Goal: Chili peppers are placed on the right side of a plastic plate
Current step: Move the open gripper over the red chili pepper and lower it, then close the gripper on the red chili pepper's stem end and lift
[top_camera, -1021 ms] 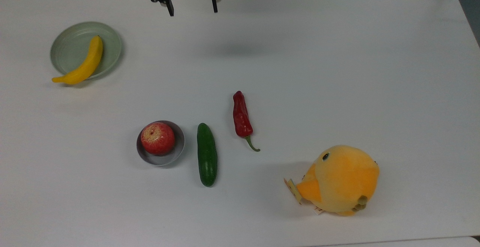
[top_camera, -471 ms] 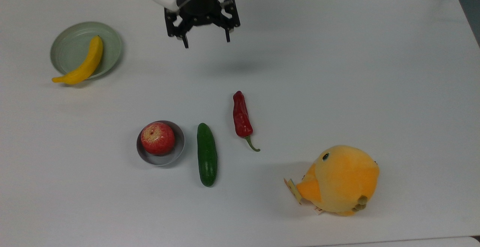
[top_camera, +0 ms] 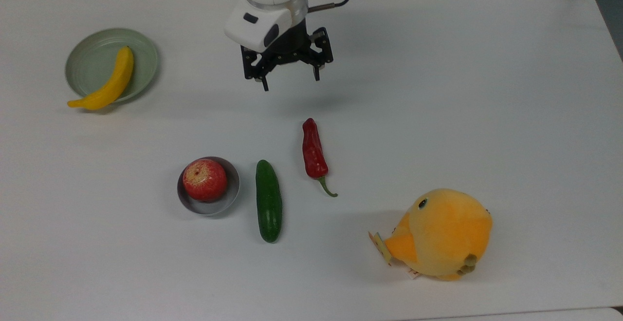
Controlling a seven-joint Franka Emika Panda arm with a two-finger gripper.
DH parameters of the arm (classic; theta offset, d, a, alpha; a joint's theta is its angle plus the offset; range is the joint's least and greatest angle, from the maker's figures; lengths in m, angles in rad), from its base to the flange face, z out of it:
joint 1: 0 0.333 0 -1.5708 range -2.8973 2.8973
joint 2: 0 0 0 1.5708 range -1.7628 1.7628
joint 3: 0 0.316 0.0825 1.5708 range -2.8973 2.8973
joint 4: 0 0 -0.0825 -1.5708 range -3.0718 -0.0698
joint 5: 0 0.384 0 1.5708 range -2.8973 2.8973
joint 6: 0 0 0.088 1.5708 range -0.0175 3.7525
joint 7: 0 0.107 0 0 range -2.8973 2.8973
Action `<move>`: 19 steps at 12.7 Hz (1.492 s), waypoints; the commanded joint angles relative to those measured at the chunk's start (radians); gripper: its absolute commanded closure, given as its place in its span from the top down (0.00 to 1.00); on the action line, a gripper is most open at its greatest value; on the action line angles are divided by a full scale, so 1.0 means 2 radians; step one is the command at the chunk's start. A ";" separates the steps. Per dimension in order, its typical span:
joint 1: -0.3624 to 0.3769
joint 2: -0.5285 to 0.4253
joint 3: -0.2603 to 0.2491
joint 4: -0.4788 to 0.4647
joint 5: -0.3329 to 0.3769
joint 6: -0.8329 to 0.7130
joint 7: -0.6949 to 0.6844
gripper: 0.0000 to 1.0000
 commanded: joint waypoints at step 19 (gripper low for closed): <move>0.027 0.128 0.018 0.005 -0.052 0.190 0.098 1.00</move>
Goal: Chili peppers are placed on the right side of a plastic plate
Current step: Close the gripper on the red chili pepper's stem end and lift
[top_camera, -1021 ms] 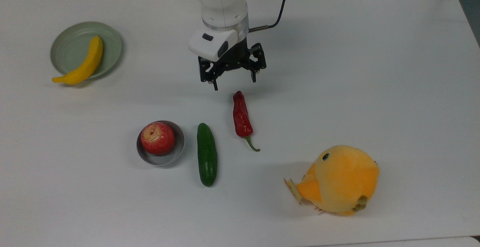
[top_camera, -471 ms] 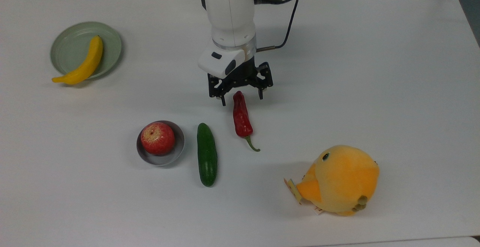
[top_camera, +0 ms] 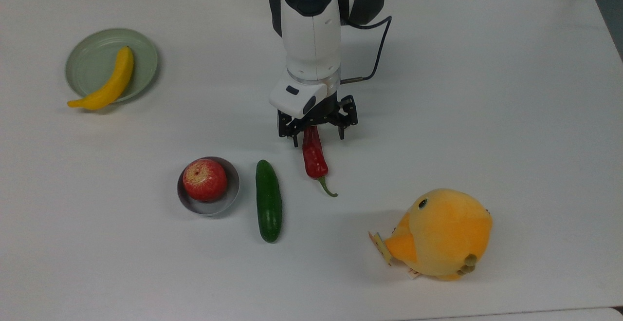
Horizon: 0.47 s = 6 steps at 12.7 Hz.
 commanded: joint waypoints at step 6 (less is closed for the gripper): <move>0.002 0.016 0.003 0.005 -0.032 0.034 0.036 0.94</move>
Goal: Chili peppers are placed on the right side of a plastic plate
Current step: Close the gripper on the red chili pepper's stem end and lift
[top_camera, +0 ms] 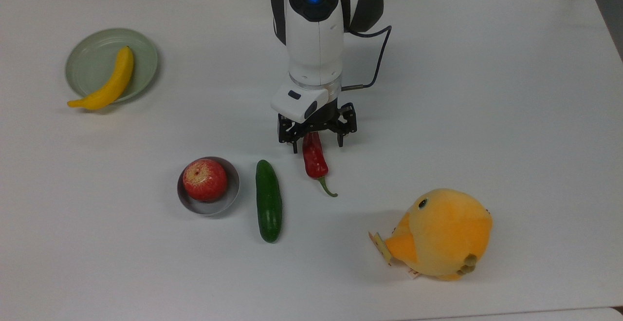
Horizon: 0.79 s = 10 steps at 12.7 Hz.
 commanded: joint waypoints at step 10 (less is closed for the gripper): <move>0.002 0.006 0.002 0.003 -0.032 0.007 0.017 0.00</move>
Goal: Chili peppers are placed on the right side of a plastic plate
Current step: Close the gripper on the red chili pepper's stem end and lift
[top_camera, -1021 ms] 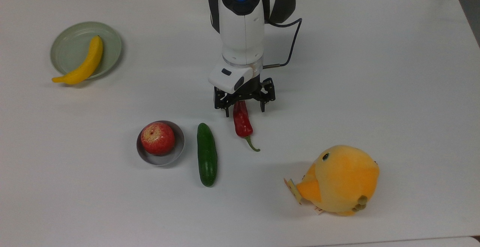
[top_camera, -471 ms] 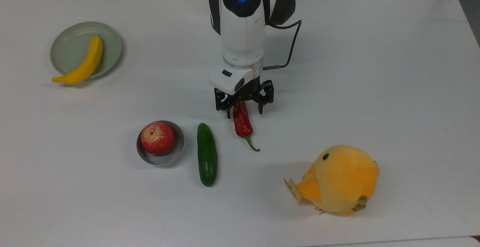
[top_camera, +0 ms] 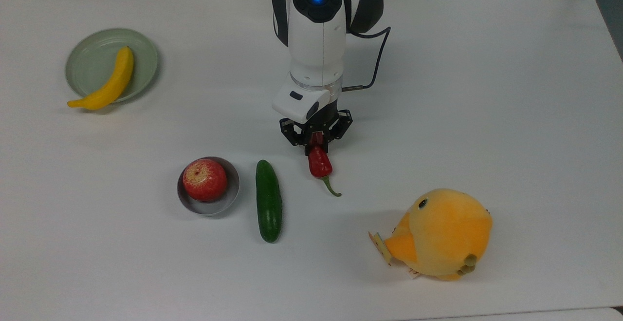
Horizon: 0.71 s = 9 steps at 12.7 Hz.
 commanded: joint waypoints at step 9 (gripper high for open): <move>-0.019 -0.041 0.001 0.003 0.000 -0.009 0.018 0.00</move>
